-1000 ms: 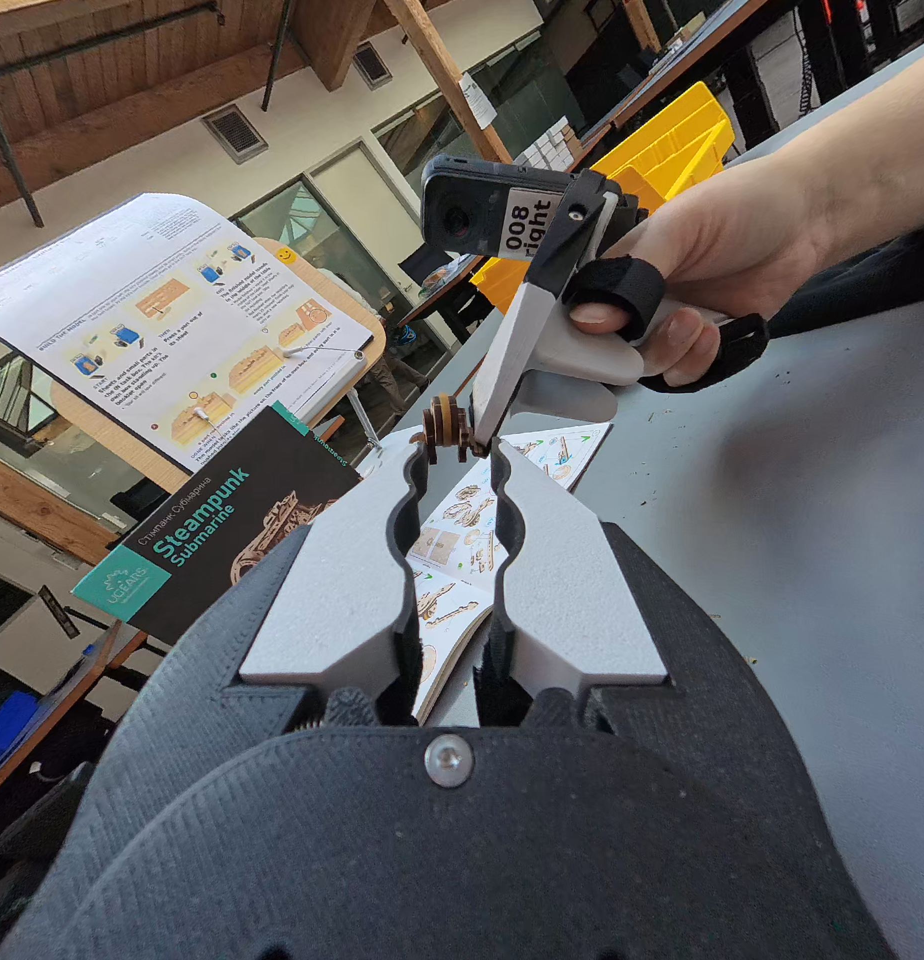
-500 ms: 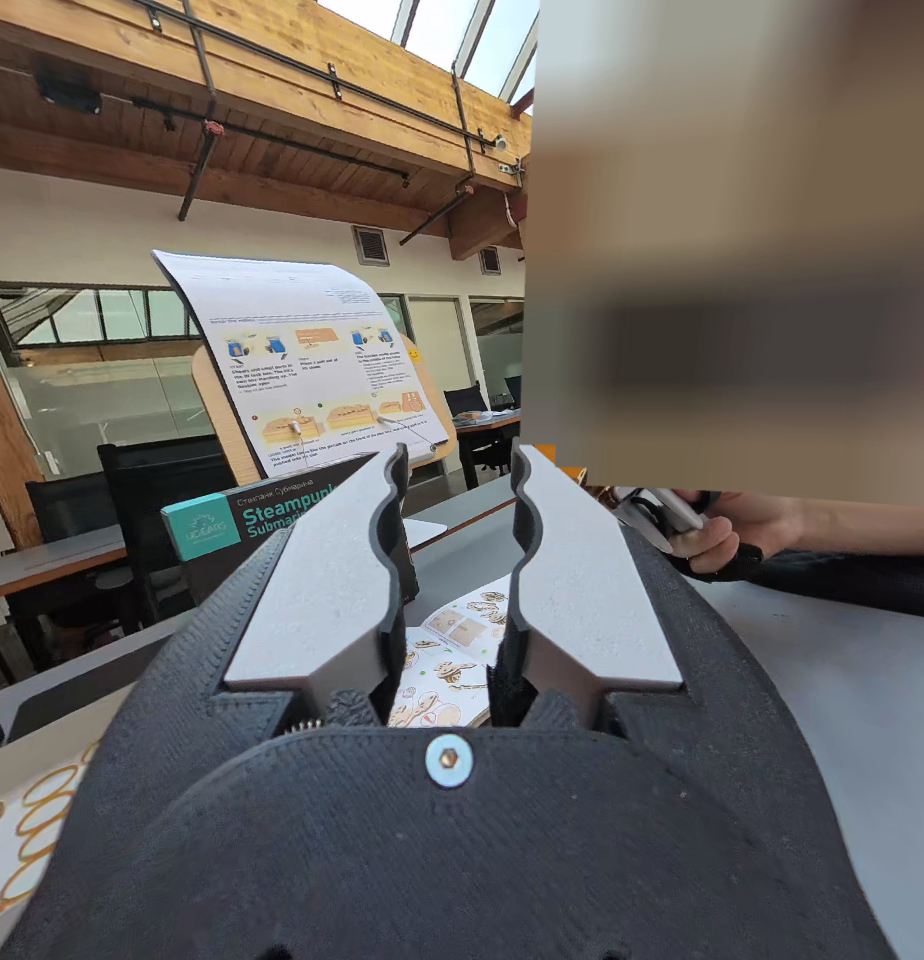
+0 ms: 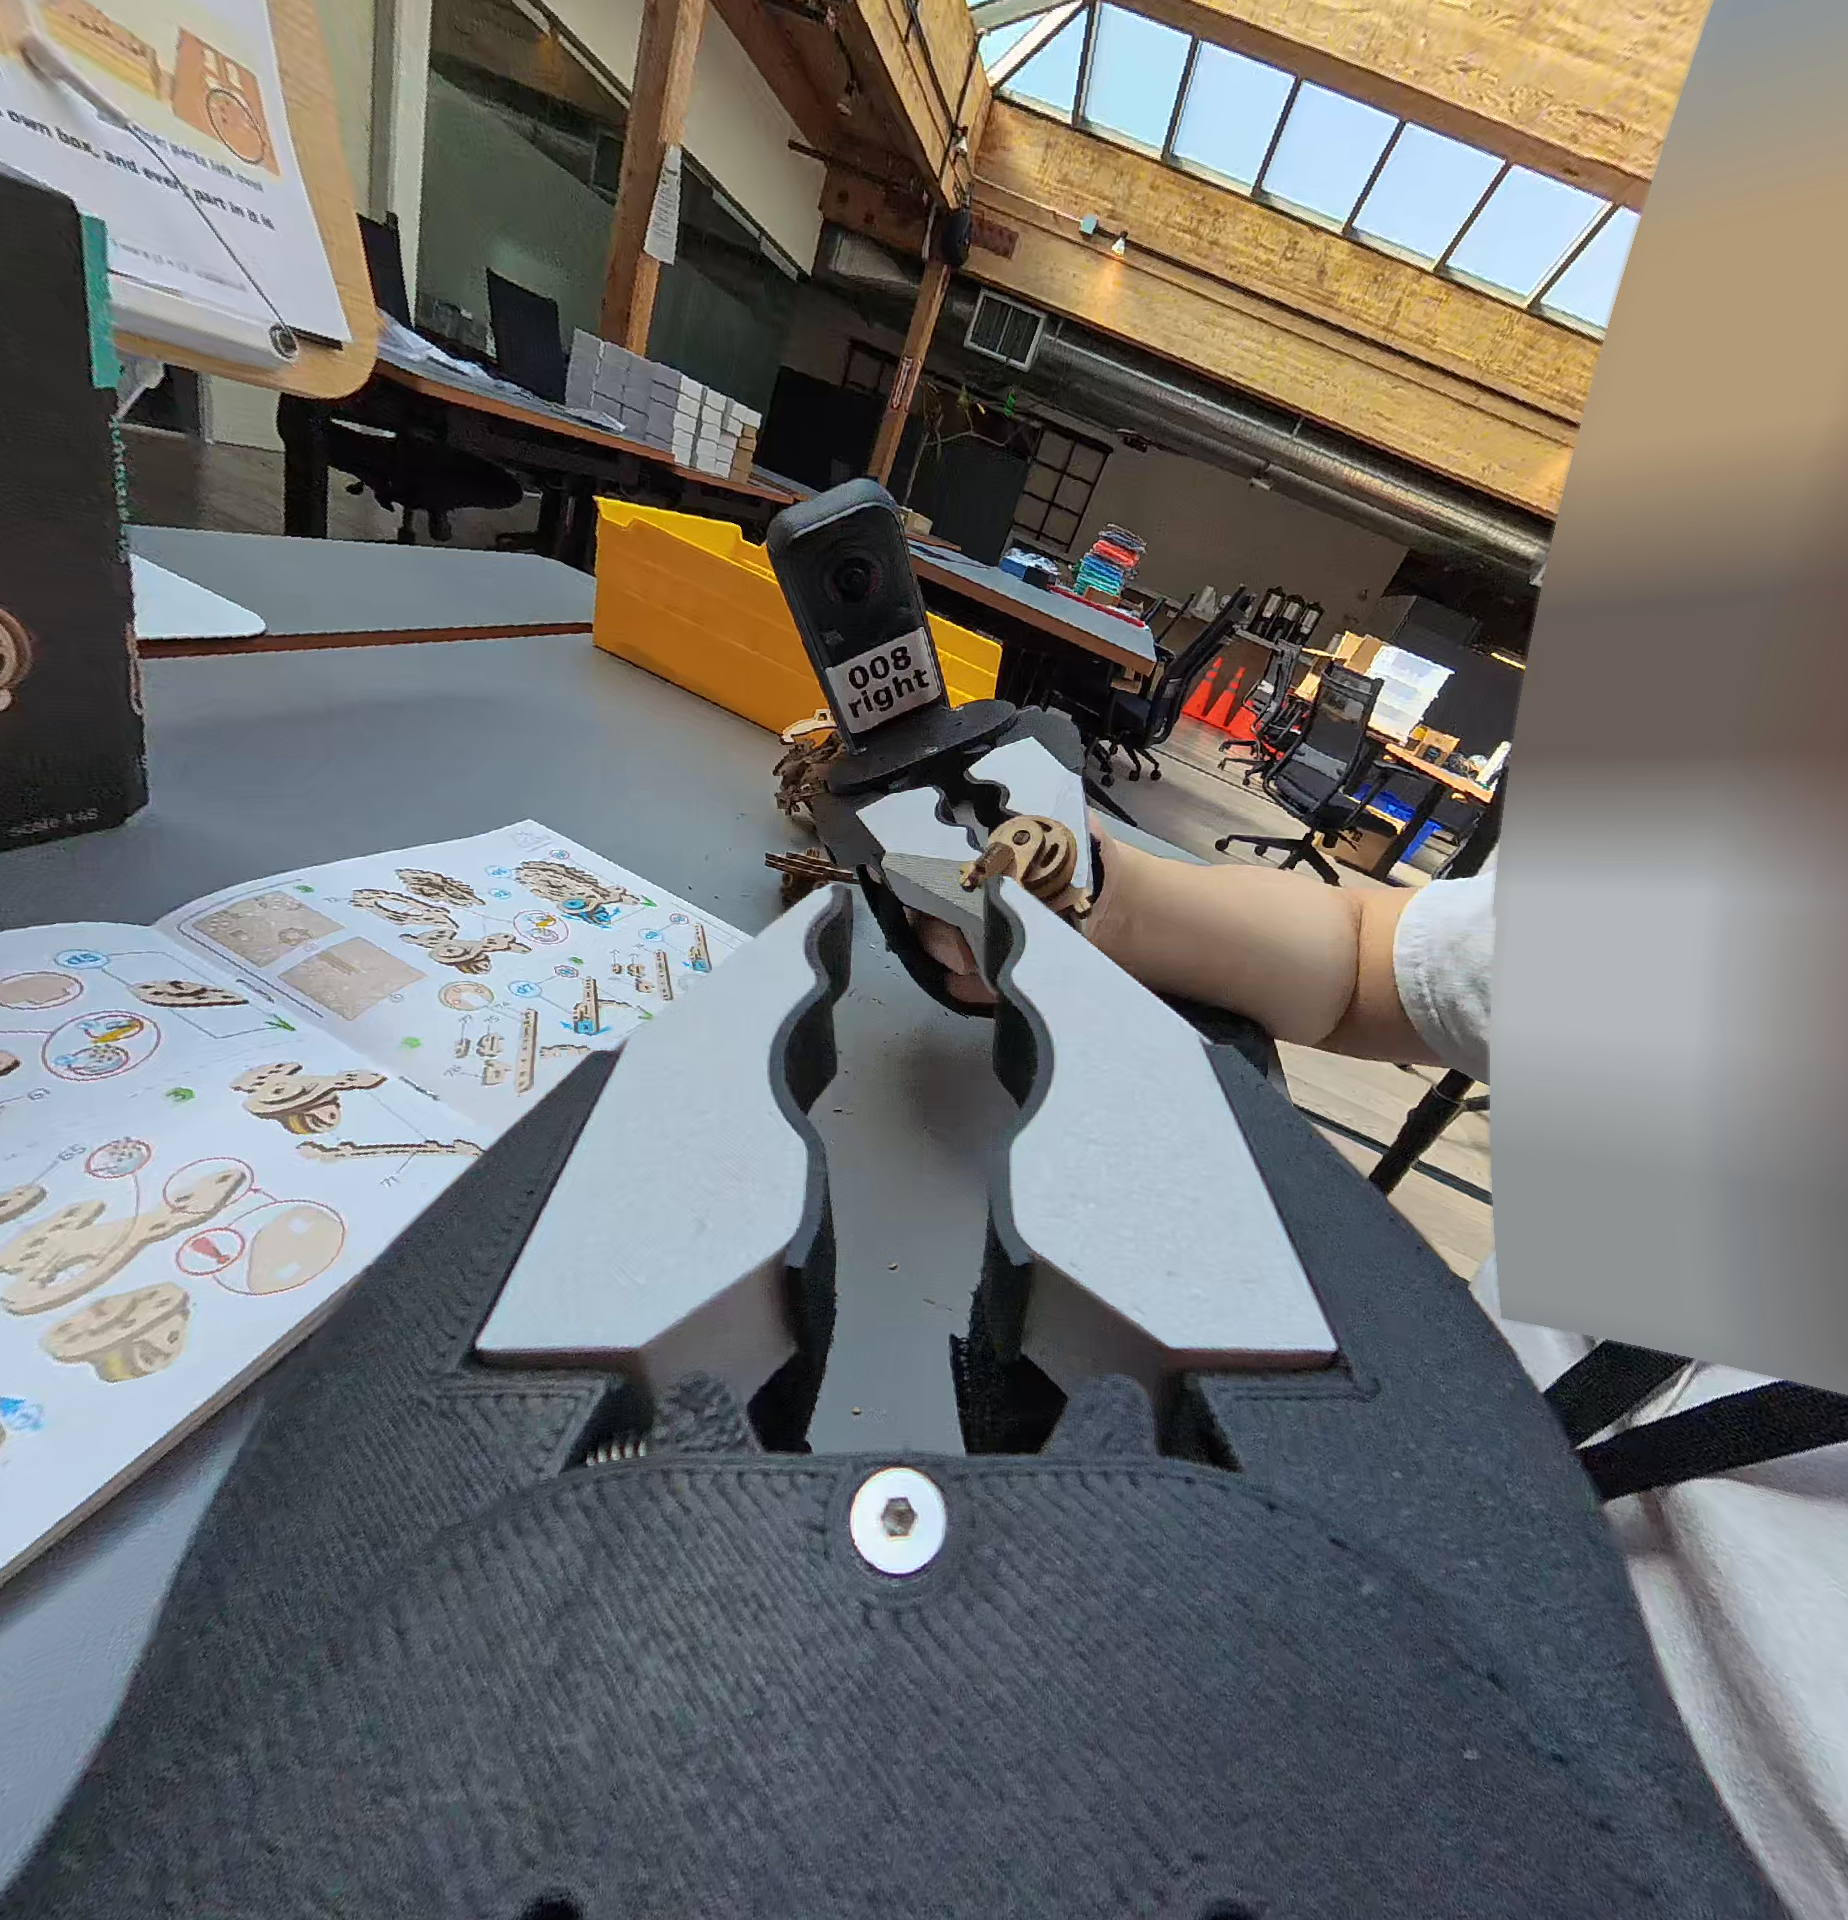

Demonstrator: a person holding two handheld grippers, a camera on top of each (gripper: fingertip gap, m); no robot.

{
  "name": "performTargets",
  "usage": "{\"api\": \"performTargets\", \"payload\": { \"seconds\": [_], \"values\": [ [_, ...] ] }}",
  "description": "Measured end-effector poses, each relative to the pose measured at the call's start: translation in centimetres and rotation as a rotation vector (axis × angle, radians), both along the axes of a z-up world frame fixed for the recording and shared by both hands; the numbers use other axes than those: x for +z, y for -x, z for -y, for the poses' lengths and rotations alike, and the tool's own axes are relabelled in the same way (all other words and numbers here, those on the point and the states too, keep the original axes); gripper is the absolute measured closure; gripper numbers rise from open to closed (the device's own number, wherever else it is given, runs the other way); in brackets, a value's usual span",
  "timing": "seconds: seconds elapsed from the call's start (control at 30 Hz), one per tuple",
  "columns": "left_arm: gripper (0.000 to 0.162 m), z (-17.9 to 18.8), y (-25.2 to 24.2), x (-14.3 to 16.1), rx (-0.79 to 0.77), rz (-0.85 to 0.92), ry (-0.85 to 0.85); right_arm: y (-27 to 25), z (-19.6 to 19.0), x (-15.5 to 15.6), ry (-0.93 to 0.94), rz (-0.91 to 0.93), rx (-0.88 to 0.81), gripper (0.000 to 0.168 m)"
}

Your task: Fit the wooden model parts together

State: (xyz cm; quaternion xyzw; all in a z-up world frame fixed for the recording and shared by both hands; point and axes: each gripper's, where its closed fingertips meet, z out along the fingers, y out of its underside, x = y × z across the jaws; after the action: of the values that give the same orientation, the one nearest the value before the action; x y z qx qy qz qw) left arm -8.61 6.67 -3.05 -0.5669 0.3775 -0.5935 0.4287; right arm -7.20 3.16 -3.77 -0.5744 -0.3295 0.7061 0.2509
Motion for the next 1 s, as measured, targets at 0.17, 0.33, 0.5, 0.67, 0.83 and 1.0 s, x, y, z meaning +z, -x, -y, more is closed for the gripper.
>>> {"api": "performTargets", "payload": {
  "seconds": [0.17,0.33,0.5,0.67,0.83,1.0],
  "values": [
    [0.147,0.8,-0.6,-0.6,-0.065,-0.027,0.032,0.5,0.3,-1.1,-0.05,0.073,0.006,0.167],
    [0.146,1.0,-0.7,-0.8,-0.072,-0.041,0.021,0.5,0.3,-1.9,-0.084,0.129,0.004,0.167],
    [0.148,1.8,-1.2,-1.6,-0.105,-0.09,-0.006,0.6,0.5,-2.4,-0.112,0.161,0.01,0.167],
    [0.154,1.9,-1.2,-1.8,-0.103,-0.108,-0.029,0.5,-0.1,-2.6,-0.196,0.196,-0.045,0.167],
    [0.155,1.9,-1.1,-1.8,-0.095,-0.113,-0.046,-0.2,-1.2,-2.7,-0.271,0.235,-0.117,0.167],
    [0.153,1.6,-1.0,-2.1,-0.071,-0.135,-0.069,-0.2,-1.4,-2.8,-0.245,0.239,-0.118,0.167]
  ]
}}
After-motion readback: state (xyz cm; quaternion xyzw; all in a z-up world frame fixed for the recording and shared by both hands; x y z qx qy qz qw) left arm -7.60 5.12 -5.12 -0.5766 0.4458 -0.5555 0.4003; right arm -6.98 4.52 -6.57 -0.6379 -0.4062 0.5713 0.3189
